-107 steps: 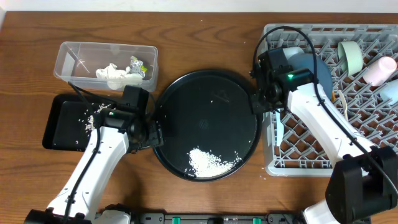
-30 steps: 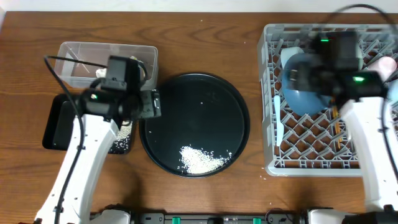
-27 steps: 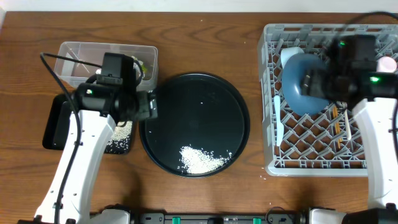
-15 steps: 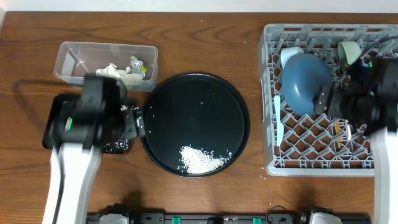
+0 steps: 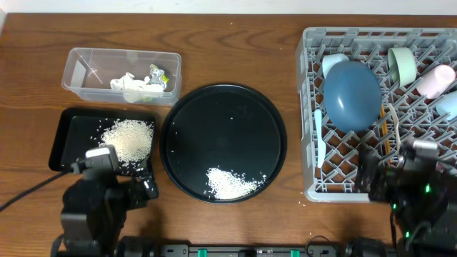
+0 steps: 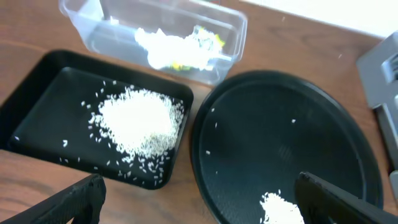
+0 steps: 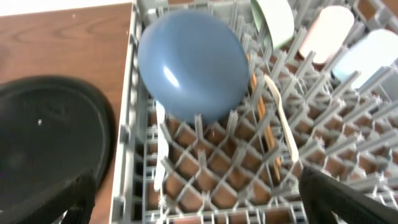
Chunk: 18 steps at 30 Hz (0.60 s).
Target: Sort waste into correct bins and load items into the dishwasher rack
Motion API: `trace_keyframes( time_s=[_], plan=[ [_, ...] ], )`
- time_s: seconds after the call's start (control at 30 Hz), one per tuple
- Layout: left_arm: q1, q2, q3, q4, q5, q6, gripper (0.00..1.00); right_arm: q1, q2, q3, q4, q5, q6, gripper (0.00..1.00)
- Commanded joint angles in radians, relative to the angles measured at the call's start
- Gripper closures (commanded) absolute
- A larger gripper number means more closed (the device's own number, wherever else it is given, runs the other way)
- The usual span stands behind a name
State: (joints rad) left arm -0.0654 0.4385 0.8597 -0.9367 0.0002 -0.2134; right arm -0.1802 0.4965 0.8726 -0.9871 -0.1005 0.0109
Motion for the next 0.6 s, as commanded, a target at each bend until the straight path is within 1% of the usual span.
trace_keyframes(
  time_s=[0.0, 0.2, 0.57],
  plan=[
    [0.005, -0.017, -0.003, 0.000, -0.012, -0.016, 0.02, -0.002, -0.037, -0.014, -0.055, 0.003, -0.016, 0.01],
    [0.005, -0.015, -0.003, -0.002, -0.012, -0.016, 0.02, -0.002, -0.040, -0.016, -0.194, 0.003, -0.016, 0.01],
    [0.005, -0.015, -0.003, -0.003, -0.012, -0.016, 0.02, -0.002, -0.040, -0.016, -0.192, 0.003, -0.016, 0.01]
  ],
)
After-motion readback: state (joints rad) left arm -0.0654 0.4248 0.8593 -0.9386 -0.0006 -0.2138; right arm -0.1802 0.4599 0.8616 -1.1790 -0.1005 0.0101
